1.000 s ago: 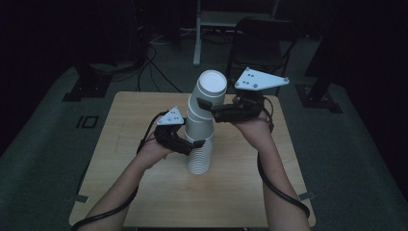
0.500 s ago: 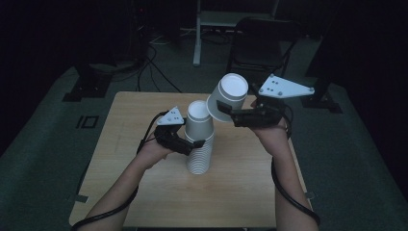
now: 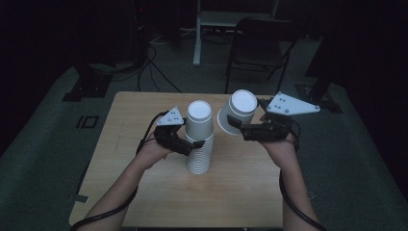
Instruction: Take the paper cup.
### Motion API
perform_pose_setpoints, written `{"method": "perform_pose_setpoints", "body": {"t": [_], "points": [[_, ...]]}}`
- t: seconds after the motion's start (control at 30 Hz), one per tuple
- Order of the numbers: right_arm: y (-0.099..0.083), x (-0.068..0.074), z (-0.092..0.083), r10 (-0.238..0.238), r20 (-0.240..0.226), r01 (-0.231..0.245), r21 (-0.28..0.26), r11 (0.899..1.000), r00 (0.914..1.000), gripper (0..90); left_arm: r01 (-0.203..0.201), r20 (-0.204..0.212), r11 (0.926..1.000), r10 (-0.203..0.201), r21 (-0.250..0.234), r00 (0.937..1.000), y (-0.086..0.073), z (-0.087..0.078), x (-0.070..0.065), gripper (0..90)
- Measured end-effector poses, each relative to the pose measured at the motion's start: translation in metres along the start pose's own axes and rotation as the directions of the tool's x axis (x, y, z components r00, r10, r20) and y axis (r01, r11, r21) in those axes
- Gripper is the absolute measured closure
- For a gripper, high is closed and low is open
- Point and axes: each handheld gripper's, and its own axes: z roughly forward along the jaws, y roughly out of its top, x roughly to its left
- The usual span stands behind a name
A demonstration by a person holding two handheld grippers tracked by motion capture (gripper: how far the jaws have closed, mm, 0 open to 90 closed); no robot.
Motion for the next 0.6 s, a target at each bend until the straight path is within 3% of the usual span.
{"method": "perform_pose_setpoints", "body": {"t": [0.23,0.37,0.4,0.6], "points": [[-0.014,-0.002,-0.004,0.019,0.0,-0.019,0.009,1.0,0.9998,19.8,0.045,0.022,0.9984,-0.044,-0.034,0.9988,-0.002,-0.006,0.003,6.3],[-0.022,-0.003,-0.005,0.032,0.014,-0.032,0.004,0.999,0.9994,19.9,0.051,0.001,0.9971,-0.051,-0.057,0.9987,-0.003,-0.013,0.002,6.3],[-0.028,-0.005,-0.004,0.053,0.002,-0.053,0.0,0.999,0.9986,19.9,0.05,0.004,0.9971,-0.05,-0.058,0.9988,-0.004,-0.015,0.002,6.3],[-0.037,-0.004,-0.003,0.052,0.011,-0.053,0.022,0.998,0.9986,19.8,0.066,-0.007,0.9951,-0.067,-0.073,0.9977,-0.013,-0.026,0.003,6.4]]}}
